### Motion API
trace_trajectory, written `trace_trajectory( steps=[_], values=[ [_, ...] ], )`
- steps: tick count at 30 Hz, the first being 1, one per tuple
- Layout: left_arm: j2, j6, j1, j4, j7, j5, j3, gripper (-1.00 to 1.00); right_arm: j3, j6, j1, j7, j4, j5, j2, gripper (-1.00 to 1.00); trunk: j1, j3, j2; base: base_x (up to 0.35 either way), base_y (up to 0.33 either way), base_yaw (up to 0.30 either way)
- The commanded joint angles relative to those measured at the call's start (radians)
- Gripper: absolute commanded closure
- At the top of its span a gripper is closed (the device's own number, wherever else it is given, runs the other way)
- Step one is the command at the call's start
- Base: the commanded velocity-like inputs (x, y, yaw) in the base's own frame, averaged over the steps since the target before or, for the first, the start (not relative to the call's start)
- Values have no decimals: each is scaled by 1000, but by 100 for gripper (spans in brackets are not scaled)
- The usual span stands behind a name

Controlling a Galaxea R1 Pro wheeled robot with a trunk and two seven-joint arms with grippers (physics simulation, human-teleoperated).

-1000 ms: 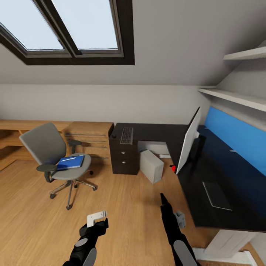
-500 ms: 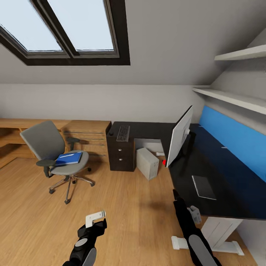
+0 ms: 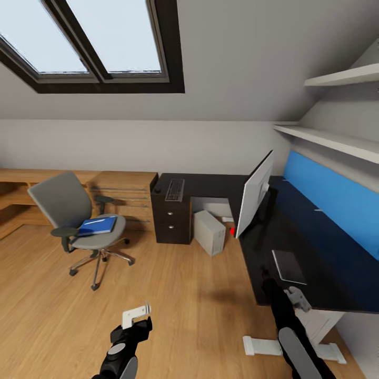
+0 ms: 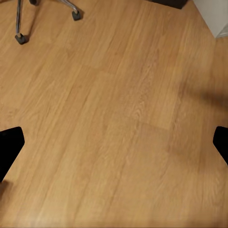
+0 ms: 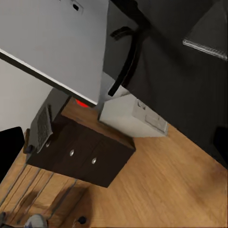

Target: In the bedroom, organize the workspace by keeping the computer under the desk, ensuring the monitor is on the desk, placing the keyboard on the desk next to the monitor, placing the mouse on the desk next to the keyboard, moving the folder from the swivel chair onto the desk next to the mouse, stacking the notebook on top of the folder with the pen on top of the notebook, and positioning the swivel chair next to the desk.

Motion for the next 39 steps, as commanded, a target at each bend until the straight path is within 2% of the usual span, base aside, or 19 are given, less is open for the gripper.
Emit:
trace_trajectory(
  steps=[1, 4, 5, 6, 9, 10, 11, 13, 17, 26, 27, 29, 30, 31, 32, 34, 35, 37, 39],
  values=[
    [0, 3, -1, 1, 7, 7, -2, -100, -25, -12, -11, -6, 15, 43, -2, -100, 0, -2, -2, 0, -197, 0],
    [0, 3, -1, 10, 7, 6, -2, -100, -65, -12, -47, -10, 65, 133, -10, -100, 0, -2, -2, 0, -243, 0],
    [0, 3, -1, 16, 7, 6, -3, -100, -76, -9, -67, -12, 95, 160, -22, -100, 0, -2, -2, 0, -277, 0],
    [0, 3, -1, 25, 8, 5, -3, -100, -85, 30, -112, -17, 157, 188, -59, -100, 0, -2, -2, 0, -294, 0],
    [-1, 2, -1, 28, 8, 5, -4, -100, -89, 112, -148, -34, 204, 197, -81, -100, 0, -2, -2, 0, -298, 0],
    [-1, 2, -1, 29, 8, 5, -4, -100, -90, 190, -176, -56, 235, 201, -90, -100, 0, -2, -2, 0, -302, 0],
    [-1, 3, -1, 30, 8, 5, -4, -100, -92, 346, -238, -110, 284, 207, -101, -100, 0, -2, -2, 0, -304, 0],
    [-1, 3, -1, 31, 8, 5, -4, -100, -93, 409, -273, -138, 314, 208, -108, -100, 0, -2, -2, 0, -304, 0],
    [-1, 3, -1, 32, 8, 5, -4, -100, -93, 454, -302, -162, 345, 210, -121, -100, 0, -2, -2, 0, -305, 0],
    [-1, 2, -1, 39, 8, 5, -4, -100, -93, 469, -322, -205, 386, 289, -126, -100, 0, -2, -2, 0, -305, 0],
    [-1, 2, -1, 40, 8, 5, -4, -100, -92, 469, -358, -209, 433, 324, -127, -100, 0, -2, -2, 0, -296, 0],
    [-1, 2, -1, 40, 8, 5, -5, -100, -92, 469, -394, -210, 472, 354, -127, -100, 0, -2, -2, 0, -260, 0],
    [-1, 2, -1, 40, 8, 4, -4, -100, -92, 469, -470, -208, 553, 418, -127, -100, 0, -2, -2, 0, -129, 0],
    [-1, 2, -1, 39, 7, 4, -4, -100, -92, 469, -500, -207, 586, 443, -127, -100, 0, -2, -2, 0, -103, 0],
    [-1, 1, -1, 39, 7, 3, -4, -100, -91, 467, -563, -205, 660, 494, -126, -100, 0, -2, -2, 0, -66, 0],
    [-1, 1, -1, 39, 8, 3, -4, -100, -91, 456, -628, -203, 742, 545, -126, -100, 0, -2, -2, 0, -47, 0],
    [-1, 1, -1, 39, 8, 3, -4, -100, -89, 408, -696, -199, 834, 598, -123, -100, 0, -2, -2, 0, -27, 0],
    [-1, 0, -1, 36, 9, 2, -3, -100, -85, 311, -769, -190, 937, 660, -113, -100, 0, -2, -2, 0, -18, 0],
    [-1, 0, -1, 33, 10, 2, -3, -100, -83, 265, -797, -185, 978, 687, -101, -100, 0, -2, -2, 0, -10, 0]
  ],
)
